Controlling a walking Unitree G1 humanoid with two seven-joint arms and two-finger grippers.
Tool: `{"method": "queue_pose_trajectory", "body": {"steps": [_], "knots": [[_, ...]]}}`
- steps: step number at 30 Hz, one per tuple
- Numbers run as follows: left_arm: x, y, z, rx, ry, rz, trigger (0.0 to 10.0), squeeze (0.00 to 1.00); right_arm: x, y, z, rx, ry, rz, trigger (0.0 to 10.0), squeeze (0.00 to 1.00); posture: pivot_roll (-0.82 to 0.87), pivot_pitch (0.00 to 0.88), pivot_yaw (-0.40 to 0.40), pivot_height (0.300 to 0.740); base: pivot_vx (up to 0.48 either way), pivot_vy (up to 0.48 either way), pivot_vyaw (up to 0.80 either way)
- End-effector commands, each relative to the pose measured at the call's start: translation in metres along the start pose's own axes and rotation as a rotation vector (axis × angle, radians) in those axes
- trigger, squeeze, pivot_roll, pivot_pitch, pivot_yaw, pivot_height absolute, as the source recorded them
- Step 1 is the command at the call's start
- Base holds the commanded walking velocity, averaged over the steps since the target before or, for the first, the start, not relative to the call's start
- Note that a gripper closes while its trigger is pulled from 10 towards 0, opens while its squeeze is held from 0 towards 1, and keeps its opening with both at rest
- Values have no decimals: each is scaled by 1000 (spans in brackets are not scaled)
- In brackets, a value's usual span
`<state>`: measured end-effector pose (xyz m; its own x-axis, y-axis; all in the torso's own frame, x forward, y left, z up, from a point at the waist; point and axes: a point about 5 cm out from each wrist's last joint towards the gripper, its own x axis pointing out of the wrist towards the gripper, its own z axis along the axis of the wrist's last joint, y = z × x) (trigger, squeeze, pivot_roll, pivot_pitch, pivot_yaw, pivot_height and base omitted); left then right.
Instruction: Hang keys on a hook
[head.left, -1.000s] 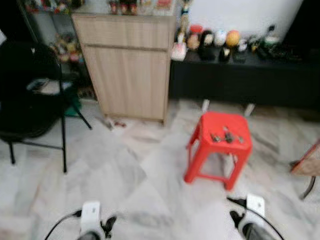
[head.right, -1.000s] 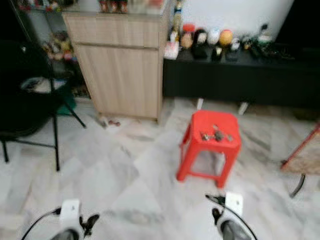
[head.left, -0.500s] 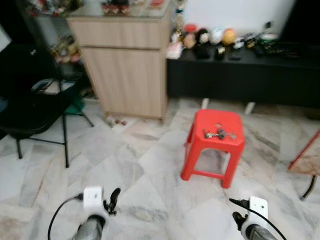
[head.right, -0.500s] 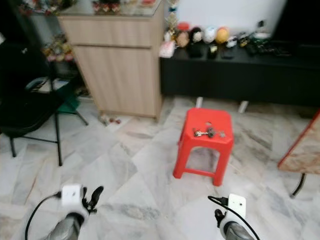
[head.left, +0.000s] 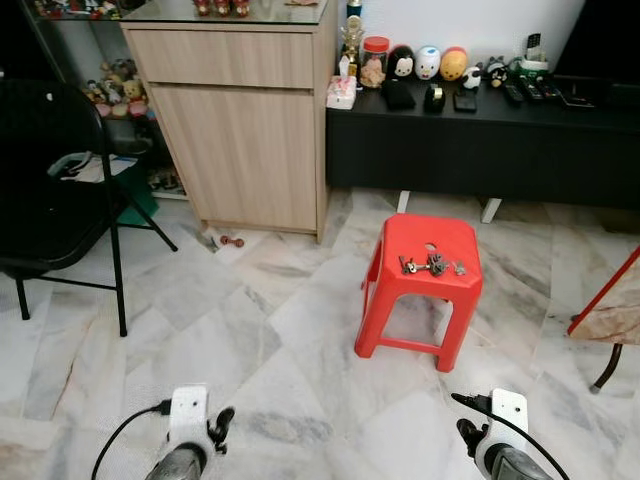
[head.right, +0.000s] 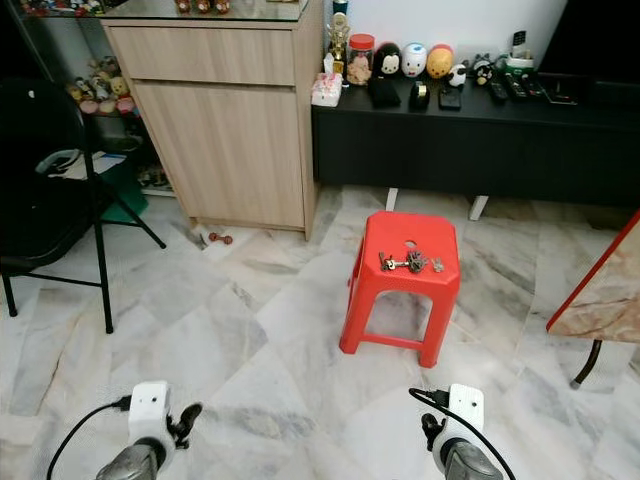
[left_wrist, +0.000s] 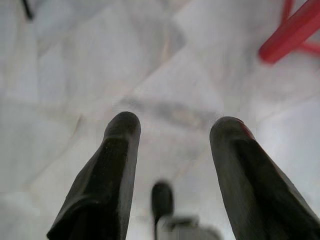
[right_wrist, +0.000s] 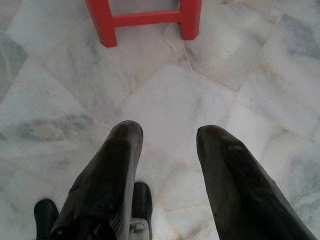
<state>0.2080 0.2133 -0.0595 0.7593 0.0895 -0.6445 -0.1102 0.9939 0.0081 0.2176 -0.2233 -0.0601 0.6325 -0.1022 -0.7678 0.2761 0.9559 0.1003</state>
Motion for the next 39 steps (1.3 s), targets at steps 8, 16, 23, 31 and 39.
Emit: {"method": "queue_pose_trajectory", "body": {"steps": [8, 16, 23, 31, 39], "knots": [[-10, 4, -31, 4, 120, 17, 10000, 0, 0, 0, -1, 3, -5, 6, 10000, 0, 86, 52, -28, 740, 0, 0, 0], [-21, 17, -51, 4, 175, 0, 10000, 0, 0, 1, -4, 29, 0, 0, 10000, 0, 58, 61, -5, 740, 202, 0, 0], [-26, 22, -60, -11, 208, 10, 10000, 0, 0, 1, -4, 8, 8, 2, 10000, 0, 65, 70, -10, 740, 291, 0, 0], [-27, 20, -62, -20, 218, 9, 10000, 0, 0, 1, -2, -13, 3, 16, 10000, 0, 62, 86, -11, 740, 306, 0, 0], [-16, 8, -46, -20, 205, -5, 10000, 0, 0, 1, -1, -25, 4, 22, 10000, 0, 61, 92, -12, 740, 315, 0, 0]]}}
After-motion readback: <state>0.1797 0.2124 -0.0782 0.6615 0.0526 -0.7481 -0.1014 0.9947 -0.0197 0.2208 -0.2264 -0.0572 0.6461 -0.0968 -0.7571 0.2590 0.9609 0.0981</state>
